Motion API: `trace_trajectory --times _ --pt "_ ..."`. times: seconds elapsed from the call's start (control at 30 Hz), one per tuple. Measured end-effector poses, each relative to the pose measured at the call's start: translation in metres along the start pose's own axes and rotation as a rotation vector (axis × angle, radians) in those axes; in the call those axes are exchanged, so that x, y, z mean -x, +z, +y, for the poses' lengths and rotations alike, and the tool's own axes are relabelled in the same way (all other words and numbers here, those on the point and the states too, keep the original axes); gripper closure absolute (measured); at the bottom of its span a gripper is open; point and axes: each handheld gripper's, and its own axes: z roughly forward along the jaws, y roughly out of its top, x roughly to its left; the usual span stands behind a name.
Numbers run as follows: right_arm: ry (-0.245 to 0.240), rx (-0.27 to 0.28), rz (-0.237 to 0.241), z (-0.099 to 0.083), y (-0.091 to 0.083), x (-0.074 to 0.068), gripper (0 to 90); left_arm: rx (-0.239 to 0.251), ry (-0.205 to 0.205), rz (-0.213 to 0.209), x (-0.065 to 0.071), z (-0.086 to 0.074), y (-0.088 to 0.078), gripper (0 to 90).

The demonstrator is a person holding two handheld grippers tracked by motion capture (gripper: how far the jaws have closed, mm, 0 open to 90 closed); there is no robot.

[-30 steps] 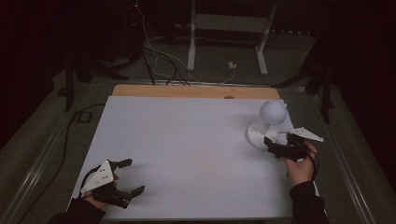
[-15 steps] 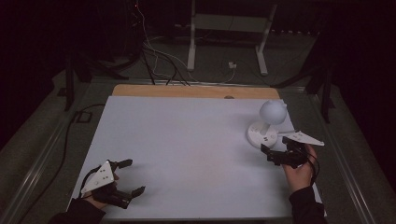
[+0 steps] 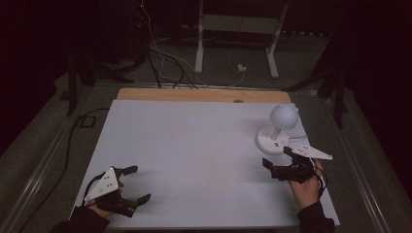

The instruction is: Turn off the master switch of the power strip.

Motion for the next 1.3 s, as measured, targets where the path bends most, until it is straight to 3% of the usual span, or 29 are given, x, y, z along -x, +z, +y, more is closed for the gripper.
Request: trace_trajectory --times 0.2,0.4,0.6,0.63,0.9,1.13,1.3 --pt "-0.015 -0.031 0.057 -0.007 0.002 -0.008 0.0 0.0 -0.001 -0.001 0.0 0.0 0.0 0.4" --pt "-0.01 -0.065 0.164 -0.019 0.006 -0.015 0.0 0.001 -0.002 -0.002 0.0 0.0 0.0 0.4" --pt "-0.057 -0.108 0.187 -0.027 0.011 -0.021 0.0 0.002 -0.003 -0.003 0.0 0.0 0.0 0.3" --pt "-0.093 -0.125 0.202 -0.03 0.013 -0.025 0.0 0.003 -0.005 -0.004 0.0 0.0 0.0 0.4" --pt "-0.191 -0.195 0.243 -0.041 0.021 -0.036 0.0 0.003 -0.004 -0.005 0.0 0.0 -0.001 0.3" --pt "-0.238 -0.246 0.277 -0.046 0.029 -0.041 0.0 0.001 -0.003 -0.008 0.0 0.0 0.0 0.3" --pt "-0.242 -0.27 0.284 -0.046 0.031 -0.041 0.0 -0.003 0.0 -0.011 0.001 0.0 0.0 0.4"
